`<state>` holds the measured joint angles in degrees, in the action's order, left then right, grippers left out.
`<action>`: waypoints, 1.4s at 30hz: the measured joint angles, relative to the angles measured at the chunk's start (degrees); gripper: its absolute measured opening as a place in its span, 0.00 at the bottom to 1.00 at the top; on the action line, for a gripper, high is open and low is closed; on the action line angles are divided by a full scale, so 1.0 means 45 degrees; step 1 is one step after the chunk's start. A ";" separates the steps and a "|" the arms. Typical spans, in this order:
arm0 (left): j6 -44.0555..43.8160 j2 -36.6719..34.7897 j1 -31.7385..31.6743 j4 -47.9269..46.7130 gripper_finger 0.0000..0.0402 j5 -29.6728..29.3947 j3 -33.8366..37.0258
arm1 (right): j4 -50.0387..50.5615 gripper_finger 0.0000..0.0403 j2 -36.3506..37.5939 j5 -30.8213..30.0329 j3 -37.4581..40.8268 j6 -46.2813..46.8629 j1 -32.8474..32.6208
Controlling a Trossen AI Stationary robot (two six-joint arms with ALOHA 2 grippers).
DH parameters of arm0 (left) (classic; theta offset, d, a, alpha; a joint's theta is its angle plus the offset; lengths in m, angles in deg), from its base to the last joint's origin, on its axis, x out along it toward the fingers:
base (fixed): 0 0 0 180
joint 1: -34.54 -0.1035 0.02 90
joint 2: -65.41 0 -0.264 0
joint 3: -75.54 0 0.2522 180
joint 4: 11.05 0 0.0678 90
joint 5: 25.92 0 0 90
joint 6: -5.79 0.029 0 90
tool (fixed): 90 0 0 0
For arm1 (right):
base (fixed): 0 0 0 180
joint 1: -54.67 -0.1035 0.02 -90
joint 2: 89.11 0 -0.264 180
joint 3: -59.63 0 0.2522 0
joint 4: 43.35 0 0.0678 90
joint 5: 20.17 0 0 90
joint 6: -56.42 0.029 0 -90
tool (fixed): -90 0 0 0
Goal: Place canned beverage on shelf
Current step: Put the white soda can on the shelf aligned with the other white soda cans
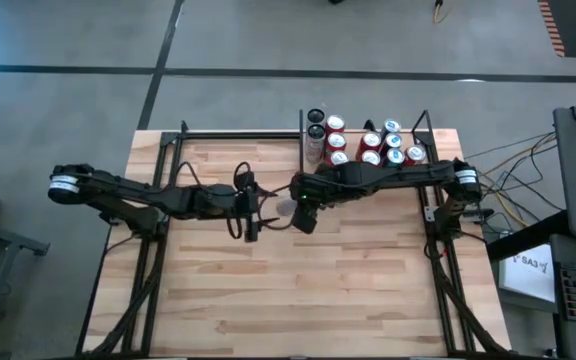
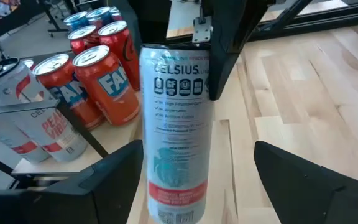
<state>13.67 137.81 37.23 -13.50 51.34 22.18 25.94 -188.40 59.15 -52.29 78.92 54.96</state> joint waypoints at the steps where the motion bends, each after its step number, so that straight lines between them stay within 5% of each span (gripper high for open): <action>1: -0.0005 0.0000 0.0005 -0.0009 0.73 -0.0008 0.0000 | -0.0108 0.62 -0.0023 0.0000 -0.0053 -0.0007 0.0000; 14: -0.0886 0.0000 -0.0045 -0.0055 0.77 -0.0235 0.0000 | -0.1742 0.62 -0.0051 -0.0047 -0.0179 -0.0680 -0.0005; 19: -0.1068 0.0015 -0.0082 -0.0053 0.82 -0.1669 0.0000 | -0.2220 0.62 -0.0049 0.0028 -0.0189 -0.0746 -0.0010; 31: -0.0750 0.0015 -0.0090 -0.0073 0.84 -0.1056 0.0000 | -0.3094 0.62 -0.0041 0.0058 -0.0179 -0.1509 -0.0005; 42: -0.0958 0.0015 -0.0112 -0.0038 0.60 -0.1490 0.0000 | -0.3202 0.62 -0.0041 0.0062 -0.0179 -0.1676 -0.0005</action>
<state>9.36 137.87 36.73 -13.67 44.64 22.18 11.53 -188.59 59.43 -53.09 71.37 54.94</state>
